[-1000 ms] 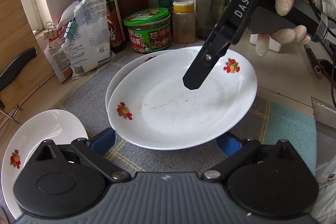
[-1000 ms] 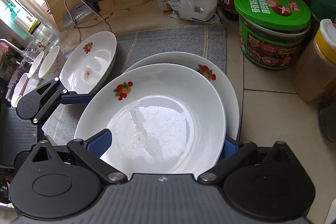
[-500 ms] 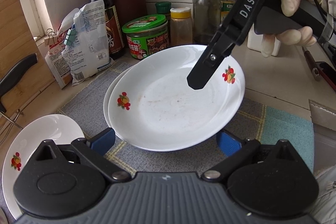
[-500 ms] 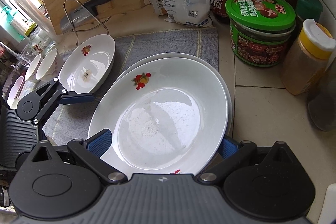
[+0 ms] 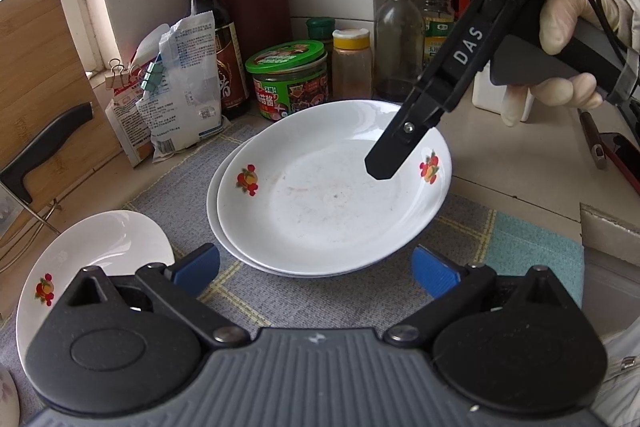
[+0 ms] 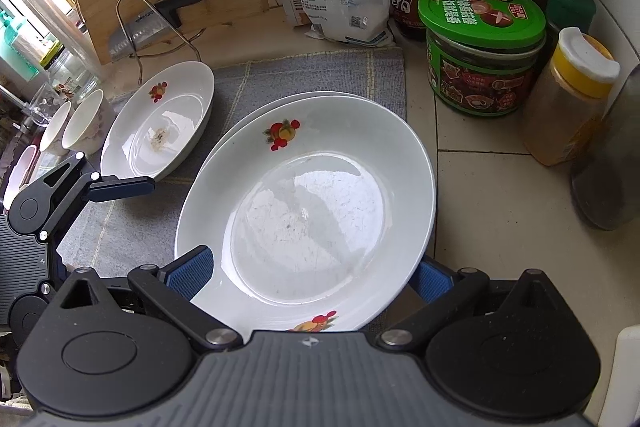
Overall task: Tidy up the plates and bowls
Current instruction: 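Lower the held plate onto the other fruit-print plate, open right gripper, then move the right tool to the rim of the stained fruit-print plate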
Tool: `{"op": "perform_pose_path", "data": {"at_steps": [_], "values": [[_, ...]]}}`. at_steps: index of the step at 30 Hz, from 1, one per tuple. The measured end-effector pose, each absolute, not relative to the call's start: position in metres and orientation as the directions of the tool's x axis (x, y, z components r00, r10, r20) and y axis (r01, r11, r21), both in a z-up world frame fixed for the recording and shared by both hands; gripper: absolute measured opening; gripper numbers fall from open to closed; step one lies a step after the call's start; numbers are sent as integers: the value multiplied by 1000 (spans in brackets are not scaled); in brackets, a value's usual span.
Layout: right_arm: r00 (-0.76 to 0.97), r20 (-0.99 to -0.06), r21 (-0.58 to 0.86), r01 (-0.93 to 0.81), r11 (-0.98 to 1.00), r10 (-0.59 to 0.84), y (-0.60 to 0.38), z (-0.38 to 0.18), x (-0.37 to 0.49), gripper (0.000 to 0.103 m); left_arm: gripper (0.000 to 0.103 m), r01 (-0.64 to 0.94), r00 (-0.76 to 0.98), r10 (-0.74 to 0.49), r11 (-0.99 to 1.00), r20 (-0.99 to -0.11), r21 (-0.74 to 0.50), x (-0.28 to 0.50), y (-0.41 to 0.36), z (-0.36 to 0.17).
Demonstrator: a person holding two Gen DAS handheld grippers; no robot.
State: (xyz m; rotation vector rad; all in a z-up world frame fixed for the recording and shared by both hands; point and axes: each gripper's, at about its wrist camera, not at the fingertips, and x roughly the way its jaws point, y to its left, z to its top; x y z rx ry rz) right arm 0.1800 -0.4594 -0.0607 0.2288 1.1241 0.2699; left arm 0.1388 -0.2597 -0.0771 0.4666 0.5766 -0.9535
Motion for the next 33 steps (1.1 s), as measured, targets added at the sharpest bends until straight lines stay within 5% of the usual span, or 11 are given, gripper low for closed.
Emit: {"op": "perform_pose_path", "data": {"at_steps": [12,33], "values": [[477,-820,291,-127,948,316,-464,-42,164,103,102,770,532,-564,632,-631,85,125,-242,-71],[669,-732,21,-167,986,129,-354,-36,168,103,102,547,644,-353,833,-679,86,155,-144,-103]]}}
